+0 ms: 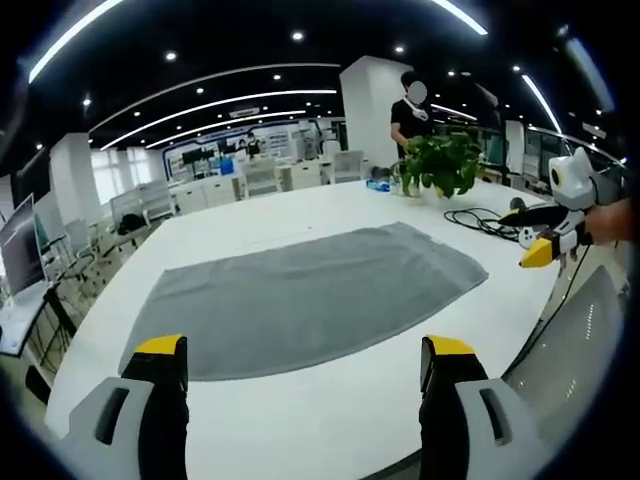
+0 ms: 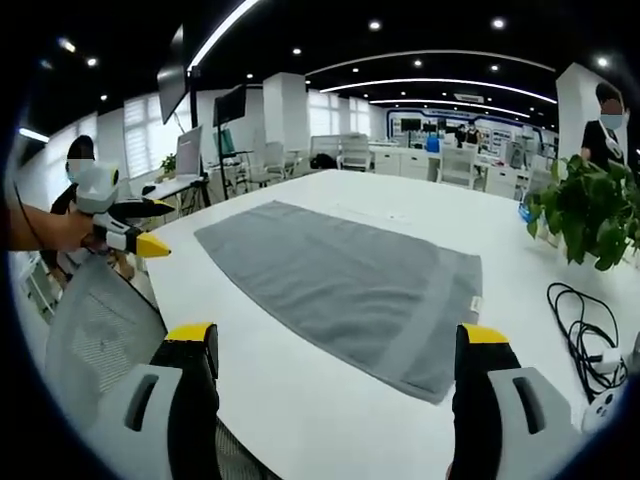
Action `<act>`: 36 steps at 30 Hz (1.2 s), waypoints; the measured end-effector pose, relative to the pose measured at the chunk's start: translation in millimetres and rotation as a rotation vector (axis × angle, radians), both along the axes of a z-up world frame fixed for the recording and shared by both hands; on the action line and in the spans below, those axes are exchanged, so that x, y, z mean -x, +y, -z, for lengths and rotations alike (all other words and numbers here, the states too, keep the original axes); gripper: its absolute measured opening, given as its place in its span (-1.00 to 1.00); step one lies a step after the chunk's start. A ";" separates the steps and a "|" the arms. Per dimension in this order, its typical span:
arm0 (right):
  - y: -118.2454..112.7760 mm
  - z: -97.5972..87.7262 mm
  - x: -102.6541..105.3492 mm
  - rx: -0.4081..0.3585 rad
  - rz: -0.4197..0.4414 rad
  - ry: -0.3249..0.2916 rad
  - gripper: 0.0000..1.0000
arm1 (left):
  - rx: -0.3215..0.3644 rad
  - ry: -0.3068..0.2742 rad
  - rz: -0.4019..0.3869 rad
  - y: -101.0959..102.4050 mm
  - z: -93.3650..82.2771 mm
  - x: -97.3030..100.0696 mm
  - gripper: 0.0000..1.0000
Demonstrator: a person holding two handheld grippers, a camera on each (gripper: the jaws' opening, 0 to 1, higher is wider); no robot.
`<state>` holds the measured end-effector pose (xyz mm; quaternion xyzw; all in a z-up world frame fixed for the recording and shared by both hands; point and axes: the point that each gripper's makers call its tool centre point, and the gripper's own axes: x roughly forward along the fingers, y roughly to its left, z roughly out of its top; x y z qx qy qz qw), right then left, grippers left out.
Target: Fold the towel on the table until its edges align and the towel forms a compact rectangular stack.
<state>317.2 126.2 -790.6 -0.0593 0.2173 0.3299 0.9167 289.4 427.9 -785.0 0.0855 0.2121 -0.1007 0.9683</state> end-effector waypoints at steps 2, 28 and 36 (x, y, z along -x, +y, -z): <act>-2.3 0.1 0.7 0.002 0.004 0.000 0.99 | 0.000 -0.002 0.003 -3.9 -1.5 0.0 0.99; -12.5 -6.7 3.9 -0.004 0.014 -0.011 0.99 | 0.002 -0.011 0.007 -15.1 -11.0 8.1 0.99; -18.5 -8.4 4.4 -0.004 0.017 -0.010 0.99 | -0.002 -0.010 0.011 -15.3 -9.9 7.7 0.99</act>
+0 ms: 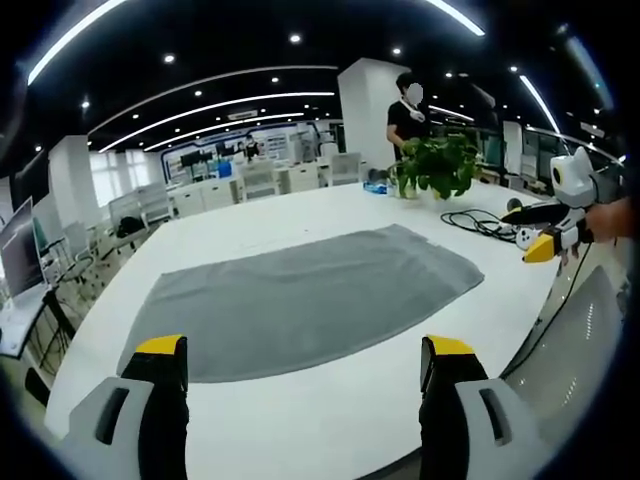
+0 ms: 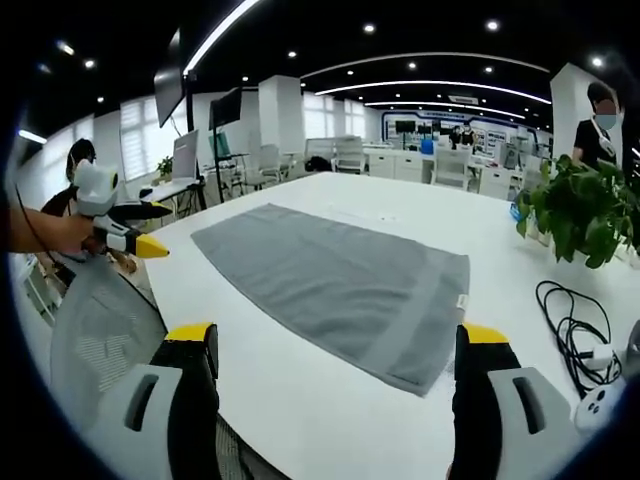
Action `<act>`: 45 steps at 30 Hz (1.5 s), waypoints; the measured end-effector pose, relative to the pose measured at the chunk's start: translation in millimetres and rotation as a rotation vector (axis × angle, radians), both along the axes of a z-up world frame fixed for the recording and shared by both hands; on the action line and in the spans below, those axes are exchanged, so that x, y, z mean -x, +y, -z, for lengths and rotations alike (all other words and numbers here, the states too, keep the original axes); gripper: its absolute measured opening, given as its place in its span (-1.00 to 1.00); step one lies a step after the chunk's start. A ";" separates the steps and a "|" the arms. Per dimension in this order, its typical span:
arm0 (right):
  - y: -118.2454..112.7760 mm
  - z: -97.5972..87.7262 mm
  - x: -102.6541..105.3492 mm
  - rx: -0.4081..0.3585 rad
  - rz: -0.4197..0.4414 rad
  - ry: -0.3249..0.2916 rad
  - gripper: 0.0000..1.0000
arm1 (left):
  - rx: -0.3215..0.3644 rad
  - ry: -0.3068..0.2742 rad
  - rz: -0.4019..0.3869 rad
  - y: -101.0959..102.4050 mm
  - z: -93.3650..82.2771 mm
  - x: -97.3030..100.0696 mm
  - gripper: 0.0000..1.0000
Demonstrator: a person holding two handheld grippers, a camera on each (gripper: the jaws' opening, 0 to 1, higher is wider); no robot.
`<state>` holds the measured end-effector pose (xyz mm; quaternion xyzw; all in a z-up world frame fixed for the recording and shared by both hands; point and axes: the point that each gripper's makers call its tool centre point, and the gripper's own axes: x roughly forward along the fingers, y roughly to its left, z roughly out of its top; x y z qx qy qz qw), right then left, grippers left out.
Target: Fold the towel on the table until its edges align and the towel forms a compact rectangular stack.
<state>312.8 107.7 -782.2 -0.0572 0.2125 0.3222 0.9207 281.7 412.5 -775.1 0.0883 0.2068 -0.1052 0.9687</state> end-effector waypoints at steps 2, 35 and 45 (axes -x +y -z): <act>-1.5 -1.4 -0.2 0.002 -0.001 -0.003 0.99 | -0.005 -0.002 0.004 -1.5 -1.2 0.0 0.99; -35.2 -18.2 -32.6 -0.035 0.043 -0.047 0.99 | 0.001 -0.029 0.125 -70.1 -17.7 -27.0 0.99; -48.3 -30.2 -44.4 -0.029 0.058 -0.073 0.99 | 0.015 -0.030 0.222 -114.8 -27.5 -36.1 0.98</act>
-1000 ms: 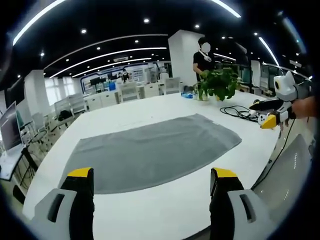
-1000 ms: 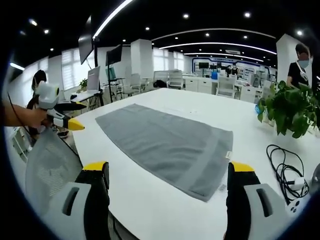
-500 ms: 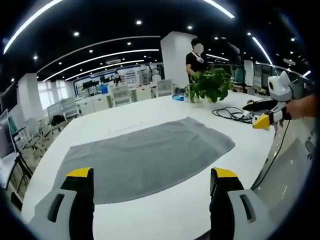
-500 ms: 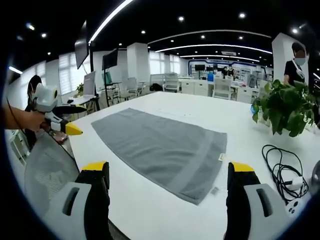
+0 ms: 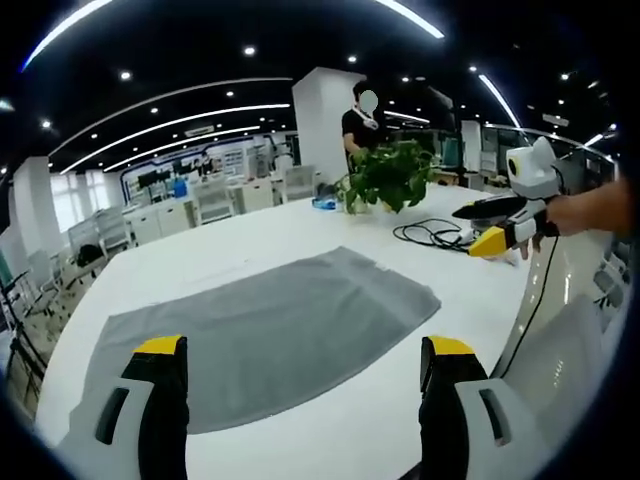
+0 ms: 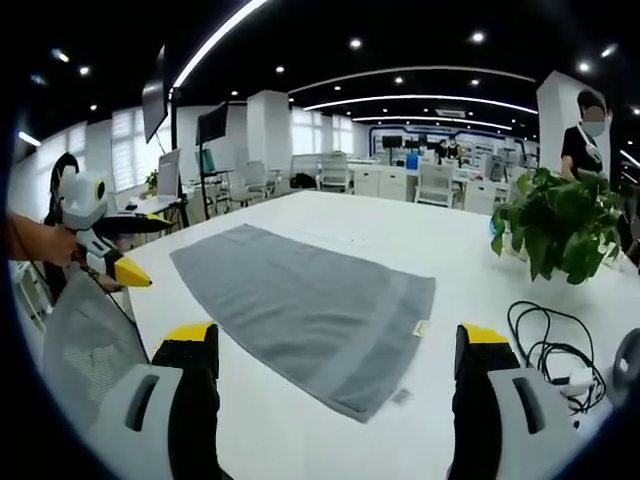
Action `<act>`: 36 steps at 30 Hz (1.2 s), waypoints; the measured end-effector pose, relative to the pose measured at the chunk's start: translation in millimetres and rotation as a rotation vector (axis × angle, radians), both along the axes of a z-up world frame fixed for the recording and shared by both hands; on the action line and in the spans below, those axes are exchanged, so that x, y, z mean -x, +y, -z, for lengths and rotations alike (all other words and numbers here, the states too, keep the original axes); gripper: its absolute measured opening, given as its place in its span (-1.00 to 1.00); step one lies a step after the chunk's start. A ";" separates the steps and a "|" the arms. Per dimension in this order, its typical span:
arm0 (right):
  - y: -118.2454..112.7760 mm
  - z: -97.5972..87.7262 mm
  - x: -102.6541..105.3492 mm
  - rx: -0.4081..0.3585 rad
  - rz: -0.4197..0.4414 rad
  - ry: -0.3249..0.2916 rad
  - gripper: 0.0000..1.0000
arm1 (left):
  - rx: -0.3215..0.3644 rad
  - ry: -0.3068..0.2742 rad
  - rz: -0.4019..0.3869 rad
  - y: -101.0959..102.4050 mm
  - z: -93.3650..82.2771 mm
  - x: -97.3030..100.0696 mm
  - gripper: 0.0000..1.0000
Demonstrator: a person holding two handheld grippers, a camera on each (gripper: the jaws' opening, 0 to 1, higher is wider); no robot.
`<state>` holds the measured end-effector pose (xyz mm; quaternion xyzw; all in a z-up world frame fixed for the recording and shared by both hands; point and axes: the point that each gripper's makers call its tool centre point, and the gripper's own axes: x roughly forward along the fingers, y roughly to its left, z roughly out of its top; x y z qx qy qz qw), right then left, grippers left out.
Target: Fold the towel on the table until its edges align and the towel forms a compact rectangular stack.
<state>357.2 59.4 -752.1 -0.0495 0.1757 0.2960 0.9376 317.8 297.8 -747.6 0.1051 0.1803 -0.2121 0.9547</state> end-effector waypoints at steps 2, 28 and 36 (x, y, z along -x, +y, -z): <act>-4.3 -3.0 -2.7 0.001 0.004 -0.007 0.99 | 0.001 0.000 0.025 -10.7 -2.0 -3.1 0.98; -60.0 -43.1 -31.0 0.040 0.071 -0.055 0.99 | 0.008 -0.034 0.309 -131.4 -46.1 -24.3 0.99; -63.9 -49.7 -49.6 0.062 0.116 -0.052 0.98 | -0.015 0.011 0.431 -157.0 -30.1 -23.5 0.94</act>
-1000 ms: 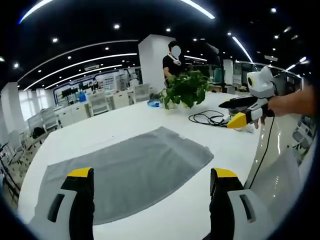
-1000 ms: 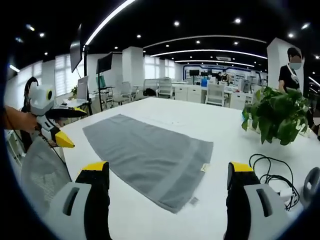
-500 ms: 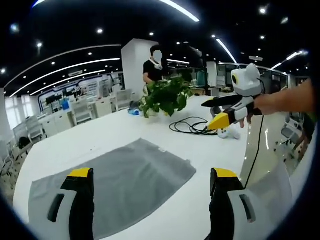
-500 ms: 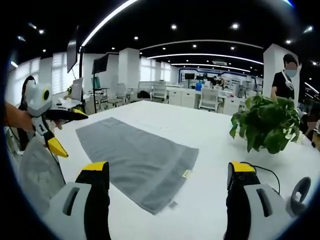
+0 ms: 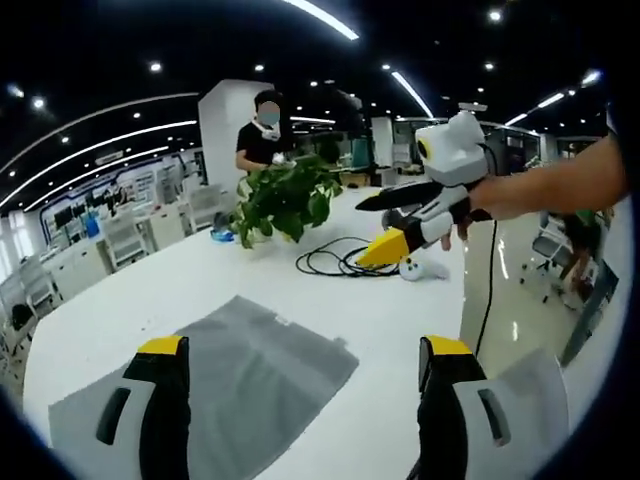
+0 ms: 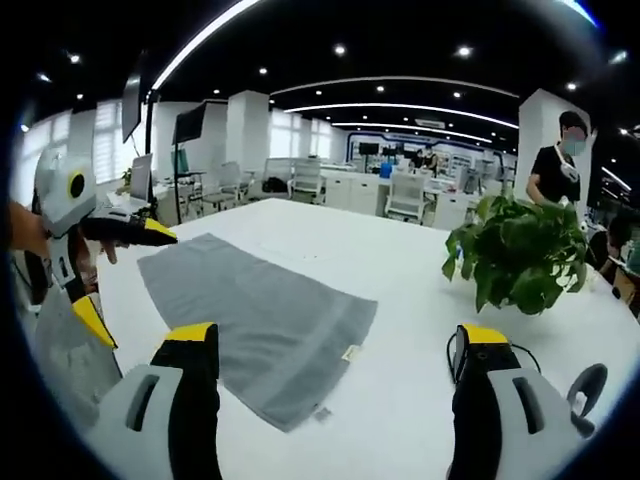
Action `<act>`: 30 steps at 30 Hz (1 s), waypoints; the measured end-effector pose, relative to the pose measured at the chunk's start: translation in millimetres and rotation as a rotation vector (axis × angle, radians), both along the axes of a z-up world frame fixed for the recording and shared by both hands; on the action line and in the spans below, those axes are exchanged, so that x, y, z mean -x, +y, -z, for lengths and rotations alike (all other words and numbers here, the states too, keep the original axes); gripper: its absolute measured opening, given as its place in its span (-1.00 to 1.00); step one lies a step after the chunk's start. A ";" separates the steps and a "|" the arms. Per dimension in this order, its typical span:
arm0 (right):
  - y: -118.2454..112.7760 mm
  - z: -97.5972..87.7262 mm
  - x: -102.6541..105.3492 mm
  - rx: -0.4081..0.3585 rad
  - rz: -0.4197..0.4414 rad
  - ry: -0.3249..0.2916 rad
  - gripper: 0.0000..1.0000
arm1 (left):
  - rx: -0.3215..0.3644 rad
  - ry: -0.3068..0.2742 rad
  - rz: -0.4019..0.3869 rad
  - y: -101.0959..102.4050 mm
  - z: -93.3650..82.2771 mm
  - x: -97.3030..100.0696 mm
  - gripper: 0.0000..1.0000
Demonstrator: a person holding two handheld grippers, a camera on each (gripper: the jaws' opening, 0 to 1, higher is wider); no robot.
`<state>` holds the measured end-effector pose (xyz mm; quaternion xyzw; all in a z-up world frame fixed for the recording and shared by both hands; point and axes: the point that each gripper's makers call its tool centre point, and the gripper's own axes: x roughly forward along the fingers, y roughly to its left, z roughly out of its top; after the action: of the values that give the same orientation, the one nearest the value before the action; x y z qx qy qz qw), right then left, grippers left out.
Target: Fold the towel on the table until its edges align and the towel forms a compact rectangular stack.
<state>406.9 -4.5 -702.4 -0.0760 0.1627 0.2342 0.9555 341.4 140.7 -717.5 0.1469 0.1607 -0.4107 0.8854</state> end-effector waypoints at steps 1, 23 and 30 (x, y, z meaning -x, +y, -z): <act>0.4 -1.5 -3.9 -0.008 0.008 0.005 0.96 | 0.005 0.003 0.010 -1.8 -0.1 0.0 0.94; -0.4 9.4 -69.6 0.071 0.083 0.045 0.25 | -0.039 0.039 0.192 -39.8 26.4 -3.8 0.58; -2.8 18.3 -100.7 0.014 0.047 0.065 0.25 | -0.068 0.054 0.185 -59.5 41.8 -12.7 0.45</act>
<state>507.6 -7.3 -720.6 -0.0711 0.1973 0.2129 0.9543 354.1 81.3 -759.3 0.1801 0.1843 -0.4887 0.8335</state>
